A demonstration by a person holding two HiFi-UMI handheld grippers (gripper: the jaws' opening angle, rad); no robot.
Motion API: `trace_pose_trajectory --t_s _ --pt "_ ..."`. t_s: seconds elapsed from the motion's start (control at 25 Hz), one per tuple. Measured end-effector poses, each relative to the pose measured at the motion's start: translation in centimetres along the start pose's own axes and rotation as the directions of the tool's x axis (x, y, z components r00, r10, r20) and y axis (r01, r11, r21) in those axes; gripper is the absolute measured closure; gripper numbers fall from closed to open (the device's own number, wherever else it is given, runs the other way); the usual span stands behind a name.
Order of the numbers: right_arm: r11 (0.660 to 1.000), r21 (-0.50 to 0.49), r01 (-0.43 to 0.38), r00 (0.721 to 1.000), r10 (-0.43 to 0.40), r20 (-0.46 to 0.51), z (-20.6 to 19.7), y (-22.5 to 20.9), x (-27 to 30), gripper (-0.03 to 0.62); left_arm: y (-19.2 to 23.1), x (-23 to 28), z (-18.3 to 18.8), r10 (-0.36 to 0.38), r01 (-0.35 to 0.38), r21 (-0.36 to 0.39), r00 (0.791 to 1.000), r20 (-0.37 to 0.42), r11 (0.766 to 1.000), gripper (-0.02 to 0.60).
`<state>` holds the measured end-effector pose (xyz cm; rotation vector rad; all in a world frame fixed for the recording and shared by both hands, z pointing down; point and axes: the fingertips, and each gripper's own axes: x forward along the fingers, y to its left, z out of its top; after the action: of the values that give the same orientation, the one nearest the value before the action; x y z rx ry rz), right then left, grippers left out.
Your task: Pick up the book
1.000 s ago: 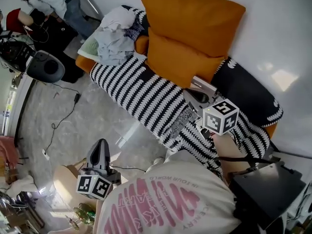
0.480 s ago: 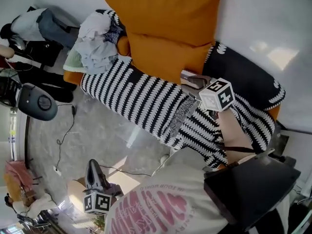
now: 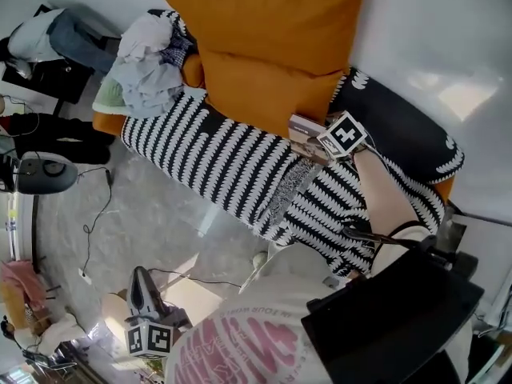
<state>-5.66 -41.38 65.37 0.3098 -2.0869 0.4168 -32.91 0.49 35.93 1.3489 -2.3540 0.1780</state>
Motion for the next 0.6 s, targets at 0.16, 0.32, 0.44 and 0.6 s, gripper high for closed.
trace_pose_trajectory --t_s 0.16,0.32,0.44,0.6 --pt "1.0 -0.011 0.004 0.997 -0.004 -0.083 -0.9 -1.2 1.5 0.235 -0.3 -0.3 -0.3 0.024 -0.024 -0.005 1.0 -0.017 1.0 0.575" --pt "0.999 -0.039 0.018 0.988 -0.023 -0.152 -2.2 -2.5 3.2 0.235 -0.3 -0.9 -1.3 0.041 -0.04 0.014 0.999 -0.035 0.999 0.575" --pt "0.999 -0.037 -0.01 0.98 0.003 -0.2 -2.7 -2.6 3.4 0.235 -0.1 -2.3 -1.7 0.068 -0.067 0.013 0.997 -0.044 0.998 0.575" --pt "0.995 -0.09 -0.032 0.958 0.005 -0.285 -3.4 -2.7 3.6 0.235 -0.2 -4.1 -2.1 0.101 -0.1 0.006 0.993 -0.054 0.995 0.575"
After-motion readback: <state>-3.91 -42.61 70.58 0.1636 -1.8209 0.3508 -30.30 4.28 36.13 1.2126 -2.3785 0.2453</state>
